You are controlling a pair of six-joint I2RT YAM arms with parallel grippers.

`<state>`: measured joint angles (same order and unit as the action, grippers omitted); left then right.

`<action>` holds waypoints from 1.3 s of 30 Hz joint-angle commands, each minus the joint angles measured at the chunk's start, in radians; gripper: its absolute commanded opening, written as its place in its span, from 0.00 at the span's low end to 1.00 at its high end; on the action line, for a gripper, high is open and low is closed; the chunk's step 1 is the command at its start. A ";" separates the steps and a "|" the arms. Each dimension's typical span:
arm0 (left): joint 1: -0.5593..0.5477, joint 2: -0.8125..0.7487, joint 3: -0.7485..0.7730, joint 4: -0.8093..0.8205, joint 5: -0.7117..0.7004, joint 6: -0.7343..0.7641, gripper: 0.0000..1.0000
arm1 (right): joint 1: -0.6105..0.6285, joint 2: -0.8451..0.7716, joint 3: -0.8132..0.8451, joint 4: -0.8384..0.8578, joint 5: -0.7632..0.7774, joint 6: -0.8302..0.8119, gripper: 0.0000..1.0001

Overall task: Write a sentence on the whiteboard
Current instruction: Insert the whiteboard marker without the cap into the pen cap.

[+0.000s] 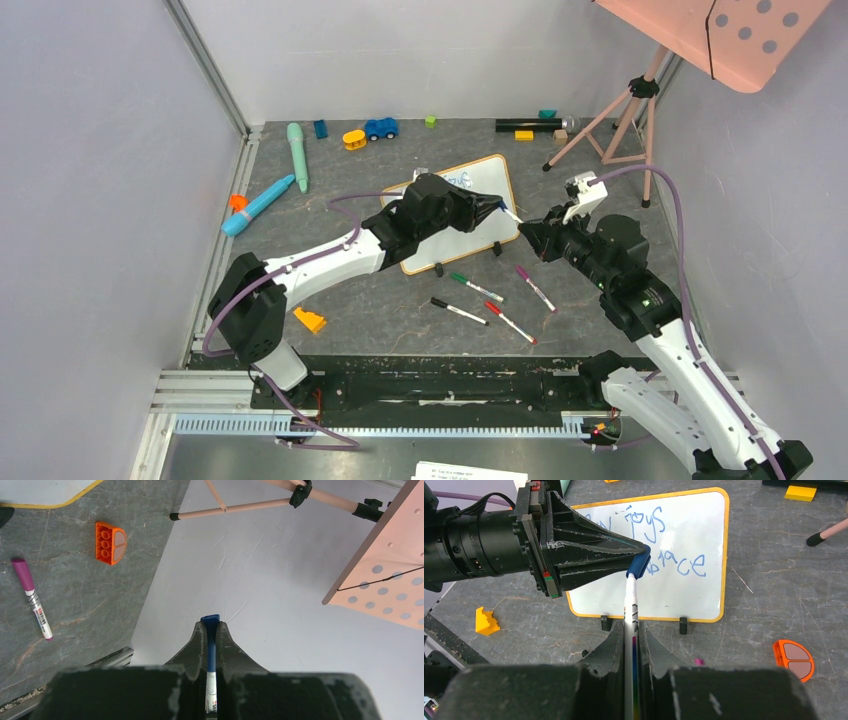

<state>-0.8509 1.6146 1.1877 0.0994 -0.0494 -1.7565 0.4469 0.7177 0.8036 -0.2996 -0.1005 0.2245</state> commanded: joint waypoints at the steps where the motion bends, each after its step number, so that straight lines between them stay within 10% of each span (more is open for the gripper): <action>1: -0.010 -0.007 0.031 0.021 0.006 0.038 0.02 | -0.001 0.003 -0.004 0.053 -0.003 -0.001 0.00; 32: -0.145 -0.022 0.058 0.146 0.131 0.004 0.02 | 0.013 0.237 0.017 0.303 0.144 -0.010 0.00; 39: -0.179 -0.073 0.084 -0.038 0.164 0.072 0.02 | 0.013 0.261 0.037 0.246 0.144 0.029 0.00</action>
<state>-0.8841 1.6192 1.2106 0.0734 -0.2054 -1.7565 0.4683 0.9203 0.8101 -0.1158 -0.0116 0.2344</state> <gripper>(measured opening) 0.050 0.118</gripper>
